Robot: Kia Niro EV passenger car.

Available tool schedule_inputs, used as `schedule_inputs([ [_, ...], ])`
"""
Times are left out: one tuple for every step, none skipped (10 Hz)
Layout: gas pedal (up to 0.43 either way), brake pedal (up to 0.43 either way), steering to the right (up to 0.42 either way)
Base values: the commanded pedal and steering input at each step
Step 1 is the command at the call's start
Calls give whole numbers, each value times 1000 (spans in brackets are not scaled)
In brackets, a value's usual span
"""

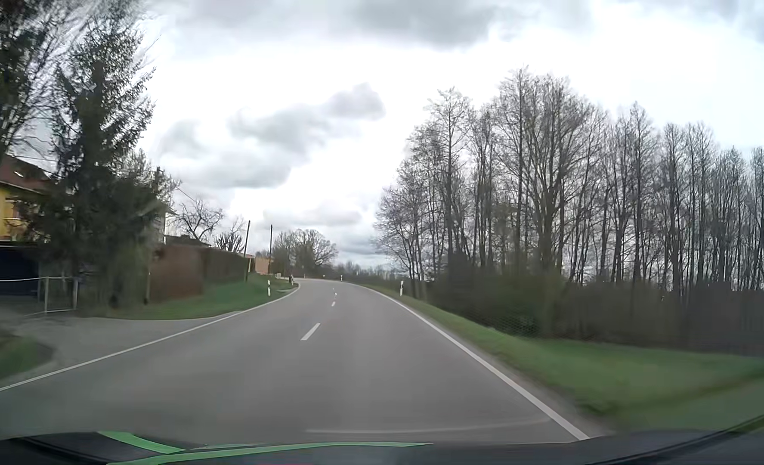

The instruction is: Follow the waypoints while adhering to traffic rules and regulations

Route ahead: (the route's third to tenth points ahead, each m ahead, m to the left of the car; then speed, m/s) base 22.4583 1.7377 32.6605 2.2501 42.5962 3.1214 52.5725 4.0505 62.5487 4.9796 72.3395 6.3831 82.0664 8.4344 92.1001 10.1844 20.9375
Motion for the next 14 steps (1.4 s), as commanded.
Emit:
schedule_inputs([
  [240, 0, -8],
  [228, 0, -8],
  [228, 0, -8],
  [220, 0, -9],
  [220, 0, -9],
  [220, 0, -10],
  [220, 0, -11],
  [209, 0, -12],
  [209, 0, -13],
  [209, 0, -13],
  [209, 0, -13],
  [209, 0, -12],
  [197, 0, -12],
  [197, 0, -12],
])
